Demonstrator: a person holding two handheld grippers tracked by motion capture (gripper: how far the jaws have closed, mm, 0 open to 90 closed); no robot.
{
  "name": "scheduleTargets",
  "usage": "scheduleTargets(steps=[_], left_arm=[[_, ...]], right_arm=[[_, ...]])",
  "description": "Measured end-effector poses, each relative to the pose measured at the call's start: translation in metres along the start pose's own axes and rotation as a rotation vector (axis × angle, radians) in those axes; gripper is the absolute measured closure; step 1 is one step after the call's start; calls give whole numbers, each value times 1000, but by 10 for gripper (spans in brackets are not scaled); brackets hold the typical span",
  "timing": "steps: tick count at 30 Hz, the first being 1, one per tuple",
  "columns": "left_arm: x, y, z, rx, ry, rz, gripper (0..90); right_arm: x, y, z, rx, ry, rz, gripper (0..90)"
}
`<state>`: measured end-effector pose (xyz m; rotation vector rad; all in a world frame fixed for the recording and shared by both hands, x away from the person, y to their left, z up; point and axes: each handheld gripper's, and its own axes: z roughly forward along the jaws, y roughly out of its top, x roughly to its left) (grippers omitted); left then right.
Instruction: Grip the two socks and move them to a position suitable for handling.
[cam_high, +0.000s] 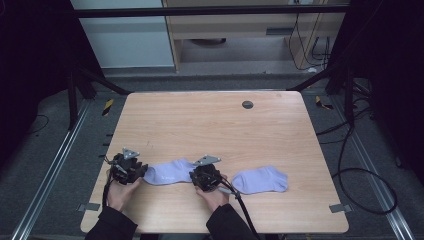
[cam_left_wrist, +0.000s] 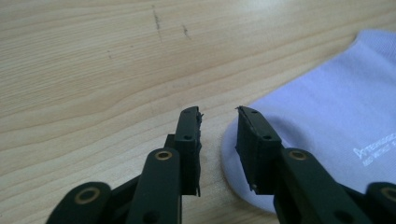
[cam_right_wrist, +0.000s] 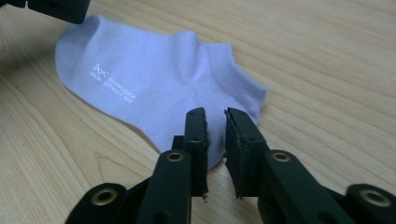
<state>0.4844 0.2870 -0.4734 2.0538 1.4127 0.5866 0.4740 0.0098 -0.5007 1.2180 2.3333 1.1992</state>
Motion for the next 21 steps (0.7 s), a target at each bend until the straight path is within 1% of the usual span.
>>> scheduleTargets(steps=[3,5,7,8,9,10,11,13,14,16,20,21], left_arm=[[2,1,-6,-34,-9,-30,651],[1,3,-10,-55,-17,-41,631],[-1,5,-14,-75,-28,-46,618],[-4,6,-16,-84,-35,-43,612],[-6,7,-17,-86,-43,-39,605],[-9,9,-19,-97,-54,-38,600],[-12,10,-20,-101,-62,-35,593],[-19,13,-22,-109,-85,-32,579],[-23,14,-23,-112,-94,-27,570],[-30,16,-25,-117,-118,-25,561],[-45,19,-27,-128,-149,-4,552],[-49,20,-27,-131,-156,-3,551]], right_arm=[[-5,2,-9,-40,0,12,709],[-10,5,-17,-67,-10,10,675],[-17,9,-27,-86,-23,7,643],[-19,9,-30,-91,-26,12,634],[-24,10,-36,-101,-36,6,620],[-27,11,-39,-107,-41,6,611],[-32,11,-44,-108,-48,18,598],[-40,12,-52,-109,-59,19,573],[-45,12,-57,-112,-74,18,565],[-54,11,-67,-109,-80,25,552],[-69,6,-86,-95,-84,17,537],[-75,4,-94,-101,-99,15,534]])
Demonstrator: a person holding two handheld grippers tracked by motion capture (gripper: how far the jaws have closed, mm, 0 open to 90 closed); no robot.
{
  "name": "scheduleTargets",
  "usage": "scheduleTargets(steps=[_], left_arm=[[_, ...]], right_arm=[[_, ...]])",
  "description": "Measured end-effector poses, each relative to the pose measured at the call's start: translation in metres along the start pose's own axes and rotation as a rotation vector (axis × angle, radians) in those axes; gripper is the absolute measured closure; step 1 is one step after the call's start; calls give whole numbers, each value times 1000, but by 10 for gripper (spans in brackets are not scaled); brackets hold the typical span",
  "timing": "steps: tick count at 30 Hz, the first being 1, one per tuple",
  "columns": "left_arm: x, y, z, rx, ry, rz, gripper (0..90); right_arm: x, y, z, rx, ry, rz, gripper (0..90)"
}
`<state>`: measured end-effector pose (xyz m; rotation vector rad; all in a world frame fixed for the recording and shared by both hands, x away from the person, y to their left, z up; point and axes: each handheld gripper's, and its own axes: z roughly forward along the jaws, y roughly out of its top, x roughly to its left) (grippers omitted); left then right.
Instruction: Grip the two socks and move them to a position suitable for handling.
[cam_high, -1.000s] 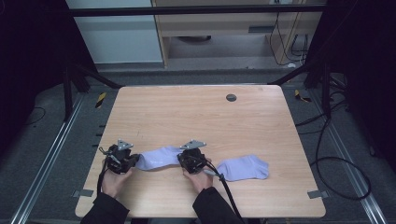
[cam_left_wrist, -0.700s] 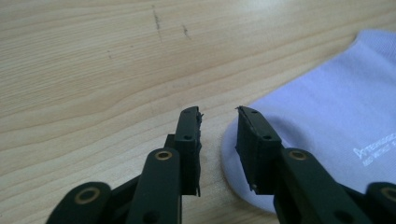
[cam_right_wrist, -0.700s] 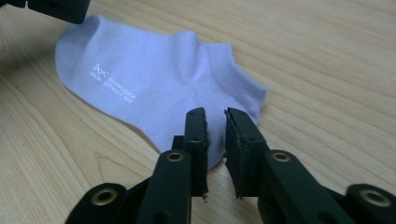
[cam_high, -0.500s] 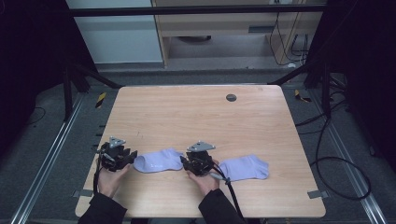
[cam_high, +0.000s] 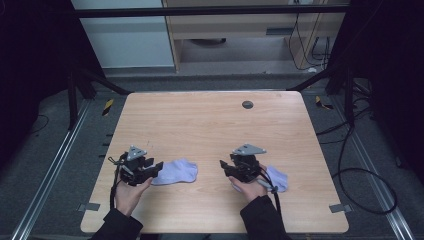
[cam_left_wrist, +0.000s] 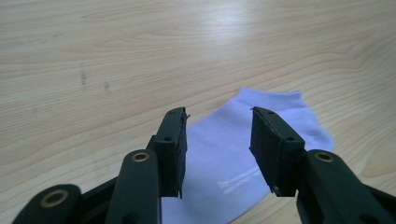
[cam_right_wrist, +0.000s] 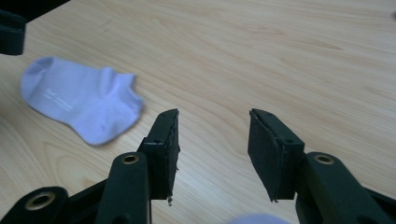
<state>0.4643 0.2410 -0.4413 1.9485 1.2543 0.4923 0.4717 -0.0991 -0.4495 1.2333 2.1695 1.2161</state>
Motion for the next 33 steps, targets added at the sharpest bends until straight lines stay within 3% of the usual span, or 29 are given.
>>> scheduleTargets(steps=[6,18,24,33], left_arm=[[-27,8,11,-11,-37,27,550],[-83,17,40,34,-104,112,549],[-110,20,55,50,-133,143,548],[-148,24,80,74,-171,189,572]], right_arm=[[-30,-12,-30,-15,-52,27,518],[-77,-47,-75,24,-132,59,525],[-92,-61,-83,60,-162,65,547],[-106,-73,-81,138,-199,60,614]])
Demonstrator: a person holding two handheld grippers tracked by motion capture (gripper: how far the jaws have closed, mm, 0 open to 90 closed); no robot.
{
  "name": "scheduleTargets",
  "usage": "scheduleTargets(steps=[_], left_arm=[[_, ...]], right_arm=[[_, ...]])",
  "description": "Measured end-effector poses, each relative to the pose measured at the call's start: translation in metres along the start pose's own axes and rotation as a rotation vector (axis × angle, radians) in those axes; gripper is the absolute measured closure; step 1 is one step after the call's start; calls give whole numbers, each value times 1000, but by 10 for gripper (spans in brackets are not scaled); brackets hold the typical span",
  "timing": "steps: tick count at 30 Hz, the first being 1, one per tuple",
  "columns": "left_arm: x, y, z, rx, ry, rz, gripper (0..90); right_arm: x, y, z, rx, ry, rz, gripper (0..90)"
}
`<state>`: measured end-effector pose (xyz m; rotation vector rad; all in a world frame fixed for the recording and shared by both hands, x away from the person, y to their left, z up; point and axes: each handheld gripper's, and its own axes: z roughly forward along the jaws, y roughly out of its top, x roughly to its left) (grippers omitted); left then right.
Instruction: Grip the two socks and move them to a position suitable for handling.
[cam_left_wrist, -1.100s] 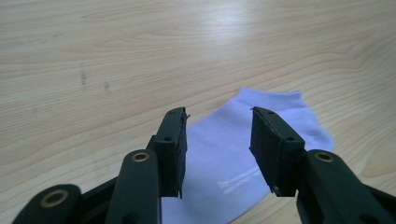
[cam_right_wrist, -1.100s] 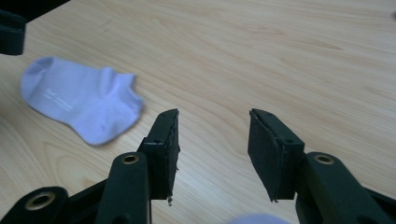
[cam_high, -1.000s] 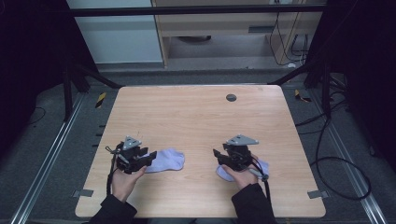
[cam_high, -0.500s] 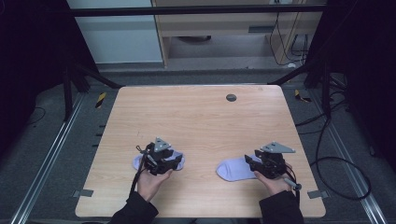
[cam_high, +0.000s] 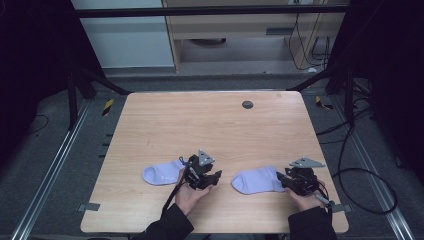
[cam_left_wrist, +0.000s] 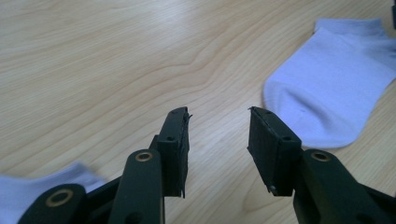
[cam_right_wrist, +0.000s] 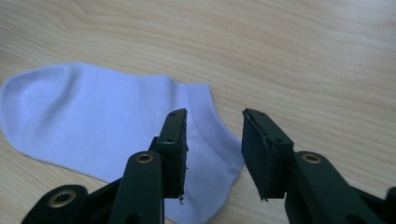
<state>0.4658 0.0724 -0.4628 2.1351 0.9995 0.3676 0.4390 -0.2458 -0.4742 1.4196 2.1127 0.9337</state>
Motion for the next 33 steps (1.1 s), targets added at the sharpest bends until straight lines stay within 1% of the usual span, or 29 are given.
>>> scheduleTargets(steps=[2,5,7,9,10,11,13,14,15,16,19,21,22,24,29,31,33], left_arm=[[-8,2,7,9,-13,11,578],[-16,3,15,18,-21,25,585],[-21,4,21,32,-28,30,589],[-26,4,27,43,-39,28,594],[-29,4,30,51,-42,33,597],[-30,3,31,55,-40,37,600],[-35,2,37,67,-39,38,607],[-36,2,39,74,-38,41,614],[-37,1,41,82,-38,39,619],[-39,1,44,87,-36,36,626],[-40,0,46,86,-34,32,668],[-41,0,46,87,-37,25,705],[-41,0,46,85,-34,23,721],[-41,0,46,85,-31,23,763],[-42,1,47,87,-40,14,870],[-42,1,47,80,-42,15,884],[-41,1,44,79,-54,18,887]], right_arm=[[-3,-2,2,15,-4,2,628],[-7,-4,4,26,-6,3,640],[-9,-6,5,36,-3,15,646],[-12,-7,7,38,-9,13,651],[-14,-8,9,41,-12,12,653],[-15,-9,10,46,-11,19,655],[-16,-9,11,51,-10,17,657],[-16,-9,12,50,-10,8,658],[-16,-9,13,56,-3,13,659],[-16,-9,14,62,-3,7,660],[-16,-10,17,71,1,-10,673],[-15,-10,18,81,5,-2,687],[-16,-10,18,80,6,-6,692],[-17,-10,19,80,12,2,712],[-14,-9,18,92,31,14,831],[-12,-8,18,95,22,11,857],[-12,-7,17,95,29,10,864]])
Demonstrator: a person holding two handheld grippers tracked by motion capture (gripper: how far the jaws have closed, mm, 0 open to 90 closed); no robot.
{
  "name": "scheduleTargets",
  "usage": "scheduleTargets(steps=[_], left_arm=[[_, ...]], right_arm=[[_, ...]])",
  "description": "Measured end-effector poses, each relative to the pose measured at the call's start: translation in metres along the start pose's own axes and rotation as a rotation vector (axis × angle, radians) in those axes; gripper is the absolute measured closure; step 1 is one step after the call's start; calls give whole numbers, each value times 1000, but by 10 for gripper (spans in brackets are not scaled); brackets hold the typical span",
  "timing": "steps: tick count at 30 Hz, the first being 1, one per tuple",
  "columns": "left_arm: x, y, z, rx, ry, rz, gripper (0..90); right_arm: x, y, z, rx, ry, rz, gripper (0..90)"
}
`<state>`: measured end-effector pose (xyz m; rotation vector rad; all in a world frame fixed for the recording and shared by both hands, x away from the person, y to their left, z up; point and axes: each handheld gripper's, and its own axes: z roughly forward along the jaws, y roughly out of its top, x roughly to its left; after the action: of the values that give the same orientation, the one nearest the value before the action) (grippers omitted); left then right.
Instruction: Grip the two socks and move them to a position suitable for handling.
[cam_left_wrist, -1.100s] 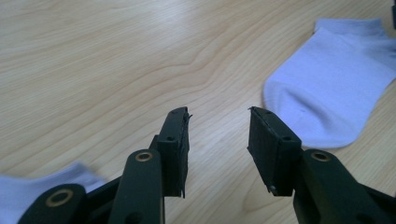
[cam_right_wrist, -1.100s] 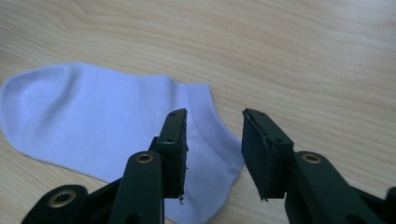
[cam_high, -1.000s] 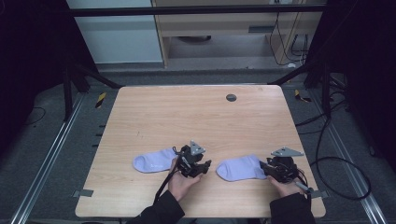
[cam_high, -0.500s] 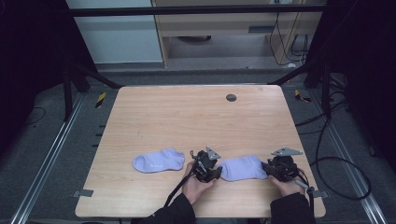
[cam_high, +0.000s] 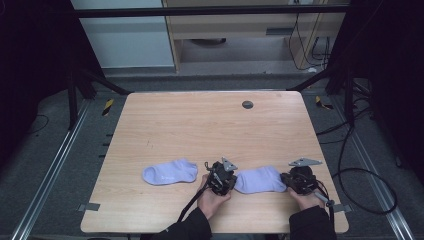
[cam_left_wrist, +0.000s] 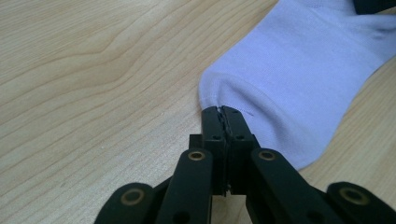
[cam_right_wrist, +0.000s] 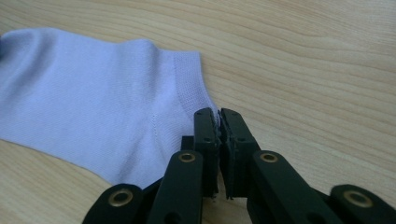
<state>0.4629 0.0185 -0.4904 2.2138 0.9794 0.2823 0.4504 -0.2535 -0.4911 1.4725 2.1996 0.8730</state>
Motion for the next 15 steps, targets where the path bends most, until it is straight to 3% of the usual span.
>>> scheduleTargets(steps=[7,15], left_arm=[[8,-1,-22,-29,-19,4,890],[23,-10,-57,-45,-31,21,891]], right_arm=[[12,6,-18,-60,42,-8,868],[45,17,-34,-103,88,-62,868]])
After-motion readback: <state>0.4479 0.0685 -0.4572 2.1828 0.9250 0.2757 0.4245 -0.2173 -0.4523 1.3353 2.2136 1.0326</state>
